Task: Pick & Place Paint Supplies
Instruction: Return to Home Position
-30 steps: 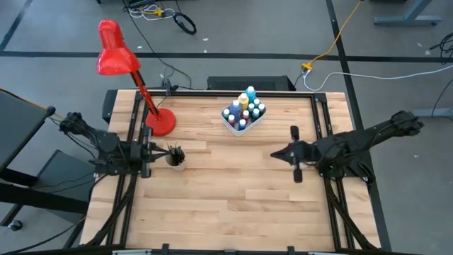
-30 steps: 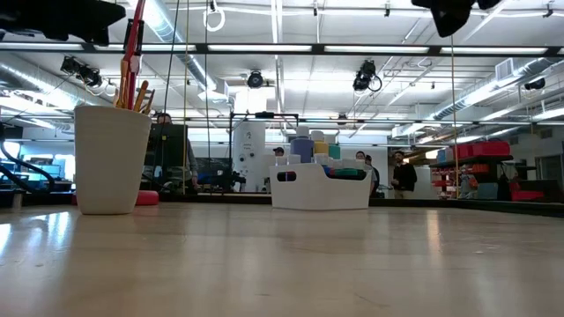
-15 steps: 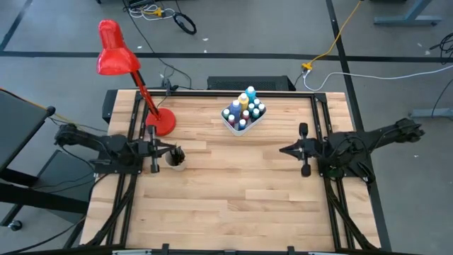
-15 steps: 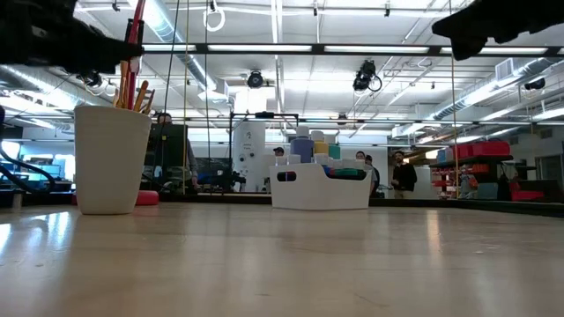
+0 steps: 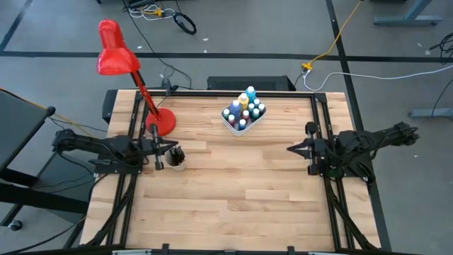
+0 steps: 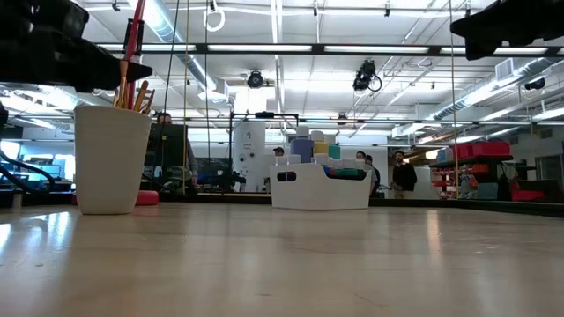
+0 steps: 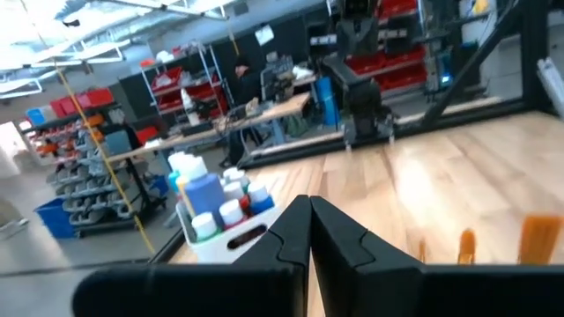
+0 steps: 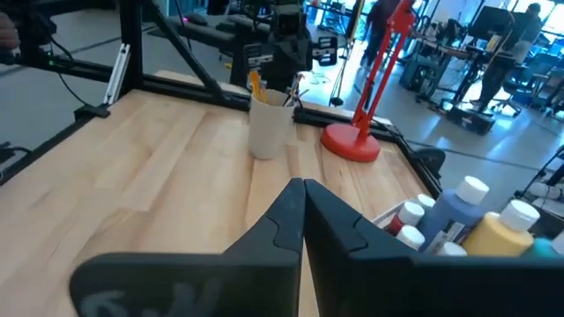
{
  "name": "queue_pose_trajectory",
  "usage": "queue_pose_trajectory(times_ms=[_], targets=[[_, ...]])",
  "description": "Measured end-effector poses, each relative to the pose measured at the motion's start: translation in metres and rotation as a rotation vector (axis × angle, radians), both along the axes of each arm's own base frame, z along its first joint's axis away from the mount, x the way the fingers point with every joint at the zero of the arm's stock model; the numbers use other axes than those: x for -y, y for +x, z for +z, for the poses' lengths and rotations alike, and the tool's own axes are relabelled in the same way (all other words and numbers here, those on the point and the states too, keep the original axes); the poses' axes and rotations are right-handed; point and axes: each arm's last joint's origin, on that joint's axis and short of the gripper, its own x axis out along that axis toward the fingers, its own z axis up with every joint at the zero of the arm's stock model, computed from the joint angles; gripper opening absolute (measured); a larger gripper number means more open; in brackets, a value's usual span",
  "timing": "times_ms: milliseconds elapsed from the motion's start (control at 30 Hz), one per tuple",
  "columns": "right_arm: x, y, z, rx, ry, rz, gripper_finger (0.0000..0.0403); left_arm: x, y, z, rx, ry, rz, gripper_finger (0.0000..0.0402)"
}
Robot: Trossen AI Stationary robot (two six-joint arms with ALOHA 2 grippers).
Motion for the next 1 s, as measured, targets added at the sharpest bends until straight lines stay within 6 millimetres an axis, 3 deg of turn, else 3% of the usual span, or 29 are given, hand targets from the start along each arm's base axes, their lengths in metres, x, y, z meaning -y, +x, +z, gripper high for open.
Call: queue_pose_trajectory(times_ms=[367,633,1000], targets=[[-0.002,-0.015,-0.009,0.041,0.012,0.196,0.0011,-0.001,0.000,-0.005,-0.006,-0.173,0.010,0.0015],[-0.005,-0.006,-0.041,0.101,-0.044,0.229,0.0011,-0.001,0.000,-0.005,-0.020,-0.120,0.012,0.0016],[-0.007,-0.003,-0.057,0.098,0.018,0.275,0.0011,-0.001,0.000,-0.005,-0.029,-0.087,0.014,0.0016]])
